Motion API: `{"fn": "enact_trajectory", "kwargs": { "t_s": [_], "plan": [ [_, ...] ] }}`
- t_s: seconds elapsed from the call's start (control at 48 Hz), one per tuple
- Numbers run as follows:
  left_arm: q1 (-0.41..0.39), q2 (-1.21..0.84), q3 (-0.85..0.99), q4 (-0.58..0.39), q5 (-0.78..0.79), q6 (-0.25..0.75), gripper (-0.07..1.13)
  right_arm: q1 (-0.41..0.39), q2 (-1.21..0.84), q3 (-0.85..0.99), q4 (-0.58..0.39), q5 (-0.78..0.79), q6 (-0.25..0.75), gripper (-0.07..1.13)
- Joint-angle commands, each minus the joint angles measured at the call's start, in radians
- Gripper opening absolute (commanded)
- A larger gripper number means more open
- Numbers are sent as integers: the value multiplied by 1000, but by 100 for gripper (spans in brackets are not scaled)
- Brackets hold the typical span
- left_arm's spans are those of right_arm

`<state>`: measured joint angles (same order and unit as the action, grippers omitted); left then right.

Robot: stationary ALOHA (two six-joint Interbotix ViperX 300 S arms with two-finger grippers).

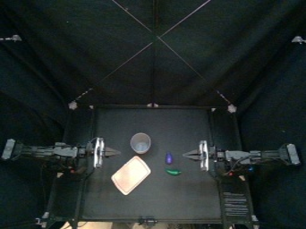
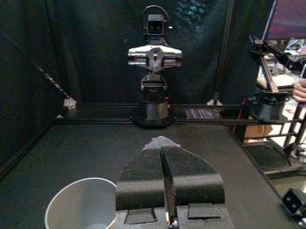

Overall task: Pick the green pepper then place it on the pink plate
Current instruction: Pick the green pepper

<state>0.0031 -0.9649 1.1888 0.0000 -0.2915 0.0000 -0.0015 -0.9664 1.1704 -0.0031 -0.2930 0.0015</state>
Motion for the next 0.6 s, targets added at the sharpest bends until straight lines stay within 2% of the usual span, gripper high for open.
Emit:
{"fn": "enact_trajectory", "kwargs": {
  "t_s": [0.021,0.25,0.417,0.604],
  "plan": [
    [-2,12,-18,-25,23,-5,1,2,21,-2,5,5,6,4],
    [5,12,-34,-31,61,0,2,9,77,-20,5,127,32,10],
    [20,11,-35,-28,89,2,2,55,149,-35,52,207,55,32],
    [28,12,-37,-28,91,2,2,104,221,-32,213,275,112,63]
  ]
}}
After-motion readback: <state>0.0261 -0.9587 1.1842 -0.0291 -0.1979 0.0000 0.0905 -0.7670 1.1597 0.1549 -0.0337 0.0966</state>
